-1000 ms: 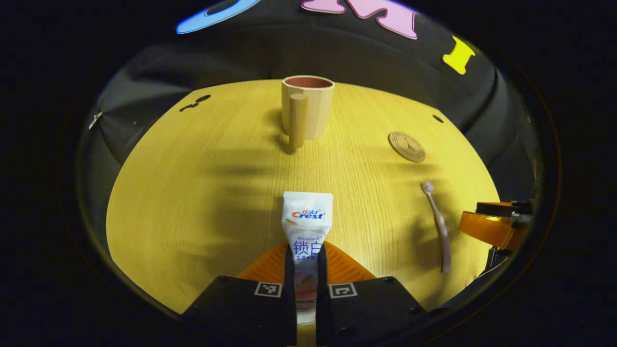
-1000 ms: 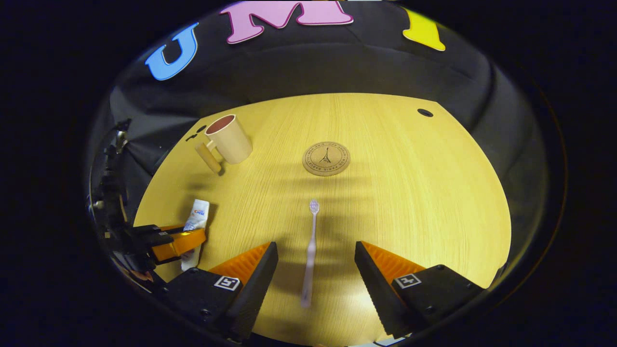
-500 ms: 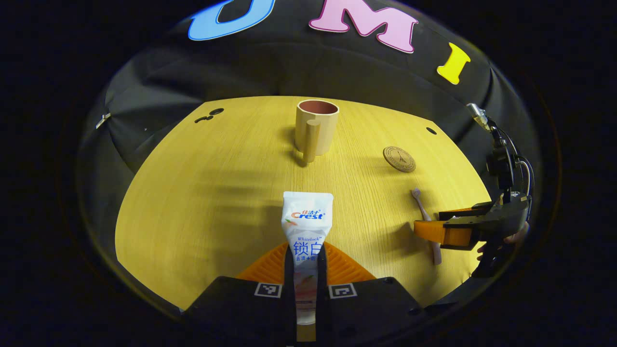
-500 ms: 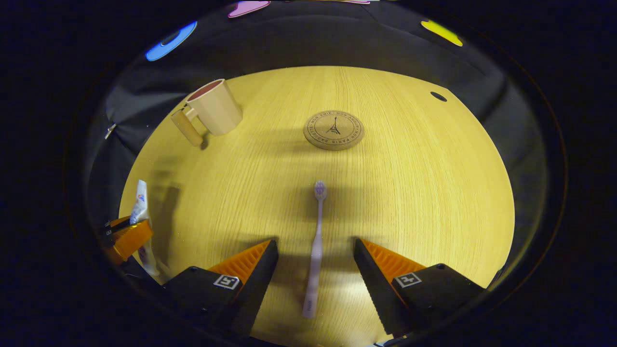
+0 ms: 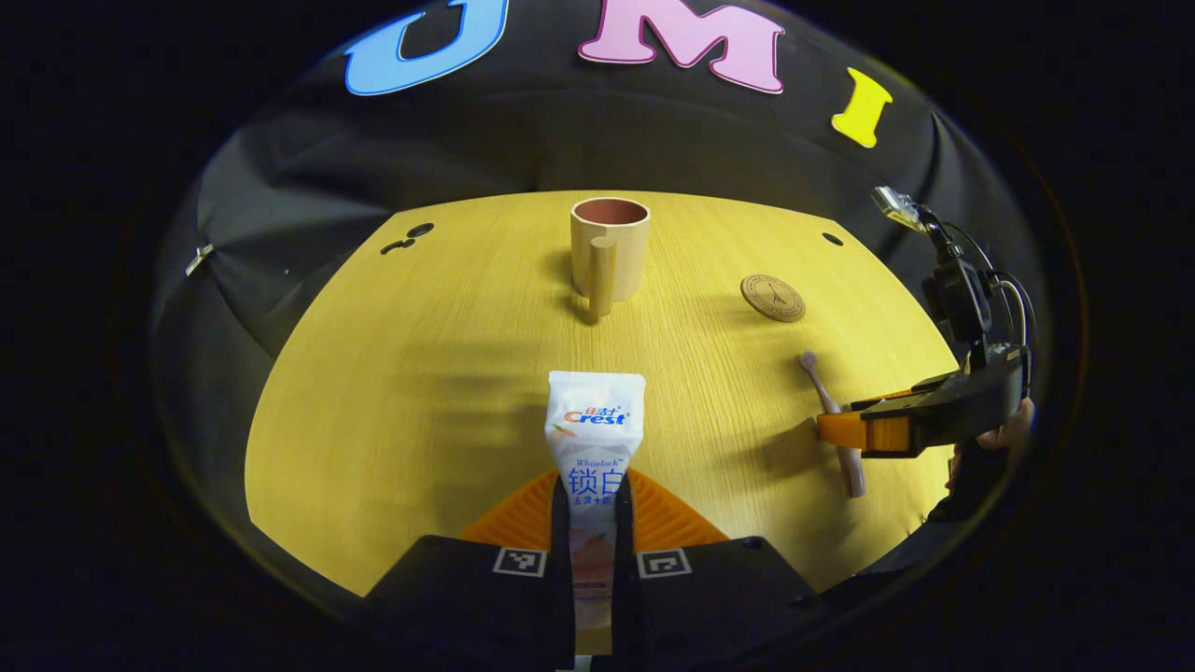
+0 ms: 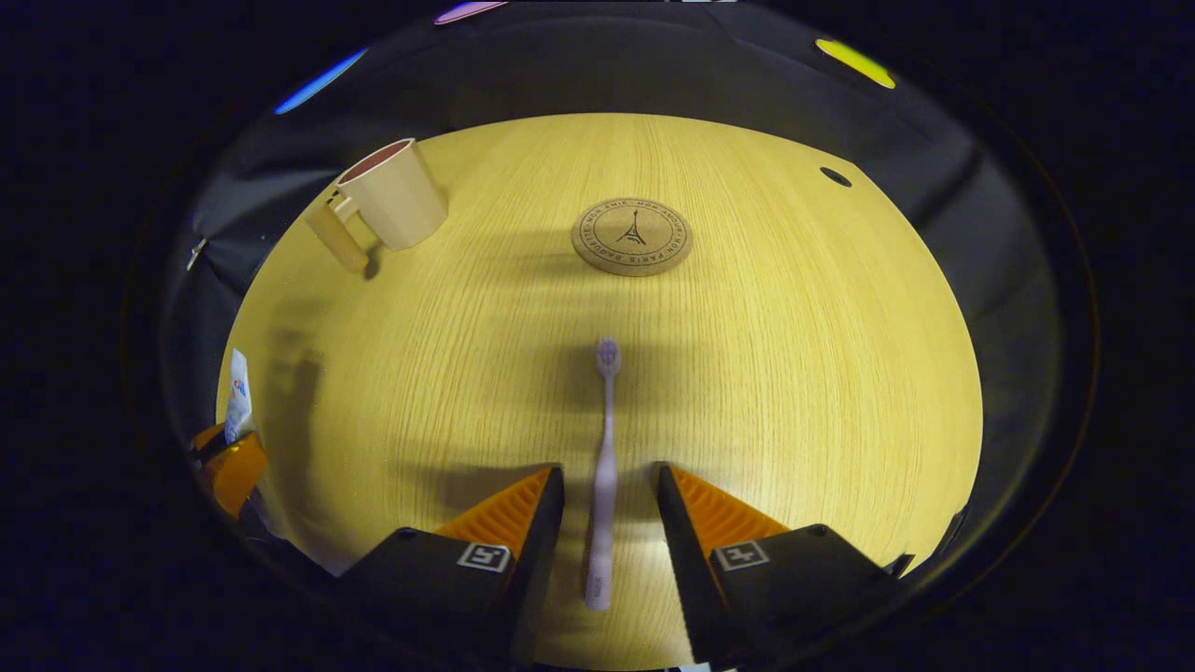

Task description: Put the toothbrush and toothpaste on the desktop into the cup, then pick up the cup and place it on the coaster on the desktop.

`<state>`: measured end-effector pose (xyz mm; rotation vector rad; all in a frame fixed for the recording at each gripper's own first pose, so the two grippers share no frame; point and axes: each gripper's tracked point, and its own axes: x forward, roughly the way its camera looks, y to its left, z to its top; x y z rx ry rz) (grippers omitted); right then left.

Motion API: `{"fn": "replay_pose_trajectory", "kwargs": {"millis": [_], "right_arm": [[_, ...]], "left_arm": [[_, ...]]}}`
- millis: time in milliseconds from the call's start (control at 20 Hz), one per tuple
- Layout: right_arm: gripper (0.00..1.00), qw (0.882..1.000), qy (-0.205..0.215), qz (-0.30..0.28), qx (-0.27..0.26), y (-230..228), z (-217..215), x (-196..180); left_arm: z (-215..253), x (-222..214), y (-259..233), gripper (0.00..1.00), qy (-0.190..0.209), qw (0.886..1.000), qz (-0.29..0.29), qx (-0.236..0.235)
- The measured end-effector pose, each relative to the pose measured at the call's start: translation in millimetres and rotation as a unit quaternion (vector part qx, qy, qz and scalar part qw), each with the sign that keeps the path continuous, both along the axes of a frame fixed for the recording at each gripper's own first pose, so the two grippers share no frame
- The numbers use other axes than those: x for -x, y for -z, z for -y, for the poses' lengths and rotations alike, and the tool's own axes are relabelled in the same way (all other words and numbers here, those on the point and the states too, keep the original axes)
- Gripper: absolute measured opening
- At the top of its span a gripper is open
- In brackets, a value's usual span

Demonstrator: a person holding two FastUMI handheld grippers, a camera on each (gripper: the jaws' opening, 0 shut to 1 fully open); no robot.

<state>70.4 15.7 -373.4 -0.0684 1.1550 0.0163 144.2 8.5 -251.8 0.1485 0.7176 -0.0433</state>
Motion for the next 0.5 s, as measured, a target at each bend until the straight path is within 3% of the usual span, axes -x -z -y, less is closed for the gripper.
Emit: {"fn": "replay_pose_trajectory", "kwargs": {"millis": [50,150,250,300,350,500], "right_arm": [[0.56,1.000,0.002,-0.003,0.001,-0.1,-0.9,-0.5],[0.55,1.000,-0.001,-0.005,0.004,-2.1,0.1,-1.4],[0.22,1.000,0.012,-0.004,0.000,-1.9,0.0,-4.1],[0.23,1.000,0.020,-0.003,-0.004,0.4,0.9,-3.8],[0.13,1.000,0.023,-0.003,-0.012,-0.7,0.0,-3.5],[0.10,0.999,0.014,-0.002,-0.049,2.0,-5.1,-5.3]], "left_arm": [[-0.2,0.2,1.2,0.21,0.001,1.000,-0.001,0.000],[-1.0,-0.6,2.1,0.21,0.003,1.000,-0.001,-0.001],[-1.0,-1.2,2.6,0.21,0.004,1.000,-0.004,0.001],[-1.5,-1.1,2.5,0.21,0.003,1.000,-0.005,0.003],[-1.4,-1.2,3.3,0.21,0.001,1.000,-0.006,0.004],[-2.7,-2.0,4.0,0.21,-0.002,1.000,-0.007,0.007]]}}
